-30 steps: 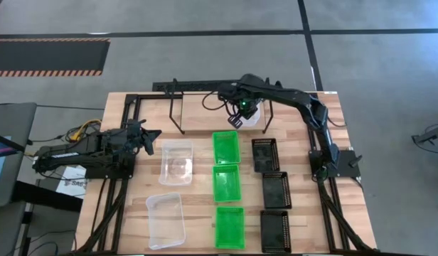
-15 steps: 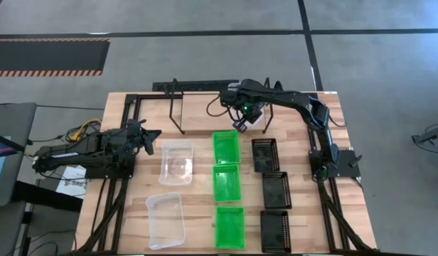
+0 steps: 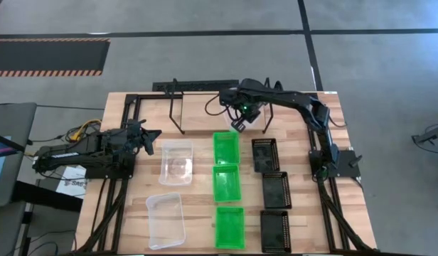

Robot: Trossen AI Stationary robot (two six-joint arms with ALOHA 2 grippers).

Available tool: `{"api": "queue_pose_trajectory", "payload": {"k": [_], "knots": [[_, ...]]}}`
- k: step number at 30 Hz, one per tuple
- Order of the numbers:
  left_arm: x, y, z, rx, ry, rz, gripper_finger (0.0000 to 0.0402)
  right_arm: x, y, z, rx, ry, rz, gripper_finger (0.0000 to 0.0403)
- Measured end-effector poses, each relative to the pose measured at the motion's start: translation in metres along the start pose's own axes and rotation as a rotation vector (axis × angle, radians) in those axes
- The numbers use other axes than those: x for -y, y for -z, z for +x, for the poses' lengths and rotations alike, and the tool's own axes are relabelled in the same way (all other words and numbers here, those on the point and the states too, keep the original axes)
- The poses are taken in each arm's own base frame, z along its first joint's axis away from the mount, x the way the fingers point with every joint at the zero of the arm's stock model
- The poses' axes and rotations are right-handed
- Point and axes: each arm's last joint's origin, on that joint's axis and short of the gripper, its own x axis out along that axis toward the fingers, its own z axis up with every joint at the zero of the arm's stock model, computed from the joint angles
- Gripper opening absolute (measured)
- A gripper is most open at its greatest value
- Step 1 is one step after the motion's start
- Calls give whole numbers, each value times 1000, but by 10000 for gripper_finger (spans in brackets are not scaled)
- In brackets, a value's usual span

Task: Stack baskets on shelf by color
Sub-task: Put the top right transparent bin on the shelf

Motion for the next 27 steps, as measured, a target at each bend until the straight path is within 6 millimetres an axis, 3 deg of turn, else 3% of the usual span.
{"api": "queue_pose_trajectory", "payload": {"k": [6,10,19,22,27], "knots": [[0,0,0,0,0,0,0,7,-7,-19,94,-15,12,0],[0,0,0,0,0,0,0,14,-19,-20,170,-63,20,0],[0,0,0,0,0,0,0,44,-52,-14,351,-195,131,0],[0,0,0,0,-1,0,0,57,-57,-10,348,-227,153,0],[0,0,0,6,-8,0,0,60,-70,13,292,-233,147,0]]}}
